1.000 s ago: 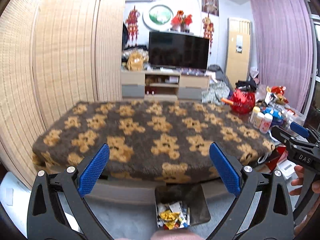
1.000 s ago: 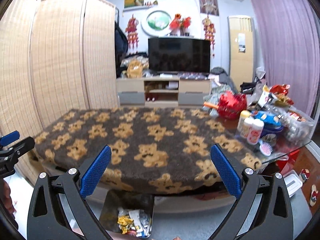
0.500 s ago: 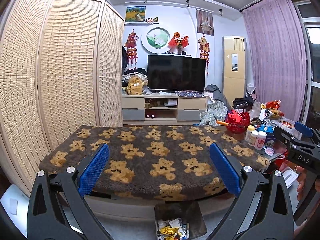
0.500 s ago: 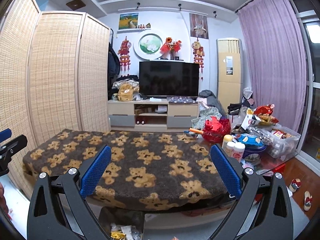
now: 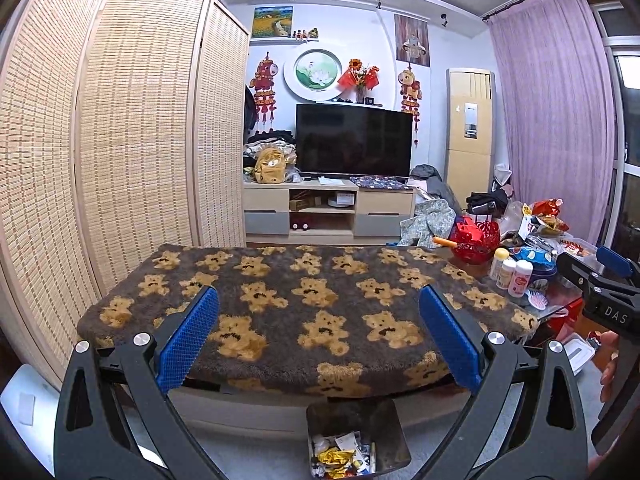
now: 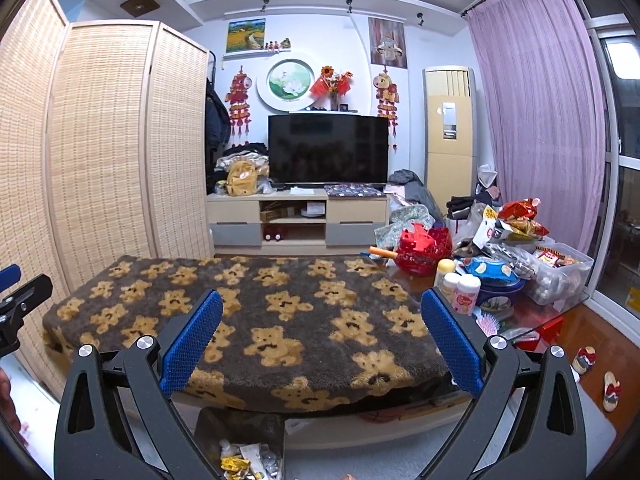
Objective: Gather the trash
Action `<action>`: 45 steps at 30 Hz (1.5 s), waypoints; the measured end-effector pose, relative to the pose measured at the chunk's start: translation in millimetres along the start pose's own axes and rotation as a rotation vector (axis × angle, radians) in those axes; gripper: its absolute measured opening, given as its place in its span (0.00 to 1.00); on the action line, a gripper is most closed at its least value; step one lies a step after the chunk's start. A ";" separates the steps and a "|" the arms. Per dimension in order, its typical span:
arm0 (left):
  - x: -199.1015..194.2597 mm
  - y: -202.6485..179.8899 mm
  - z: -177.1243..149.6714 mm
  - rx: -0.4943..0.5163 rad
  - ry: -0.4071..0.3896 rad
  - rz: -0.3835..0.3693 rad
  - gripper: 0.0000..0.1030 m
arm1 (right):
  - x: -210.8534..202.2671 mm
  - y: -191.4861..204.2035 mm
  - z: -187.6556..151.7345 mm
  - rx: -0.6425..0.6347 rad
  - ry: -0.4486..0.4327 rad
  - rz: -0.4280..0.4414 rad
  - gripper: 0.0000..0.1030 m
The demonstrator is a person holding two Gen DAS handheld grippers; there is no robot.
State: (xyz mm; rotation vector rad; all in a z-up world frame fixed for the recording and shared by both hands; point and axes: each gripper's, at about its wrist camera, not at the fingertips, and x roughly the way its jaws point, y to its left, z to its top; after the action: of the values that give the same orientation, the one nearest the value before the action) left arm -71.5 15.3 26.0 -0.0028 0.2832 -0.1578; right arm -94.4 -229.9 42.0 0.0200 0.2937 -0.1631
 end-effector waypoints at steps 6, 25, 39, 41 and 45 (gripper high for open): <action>3.9 -2.8 -1.9 0.001 0.012 -0.003 0.92 | 0.6 -4.2 -0.5 0.011 0.002 -0.005 0.97; 8.2 -4.7 -4.5 0.003 0.027 -0.003 0.92 | 6.3 -4.7 -1.9 0.018 0.027 -0.006 0.97; 10.3 -6.3 -6.5 0.004 0.031 -0.002 0.92 | 9.5 -6.0 -5.6 0.023 0.036 -0.005 0.97; 10.7 -6.6 -6.7 0.005 0.033 -0.002 0.92 | 10.7 -6.0 -7.1 0.023 0.038 -0.004 0.97; 11.0 -7.2 -9.4 0.005 0.032 -0.002 0.92 | 13.1 -7.5 -8.8 0.029 0.044 -0.005 0.97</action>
State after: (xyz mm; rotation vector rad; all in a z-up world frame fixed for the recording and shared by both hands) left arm -64.8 6.7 14.1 0.0041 0.3148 -0.1607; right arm -85.8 -239.0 29.7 0.0517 0.3350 -0.1722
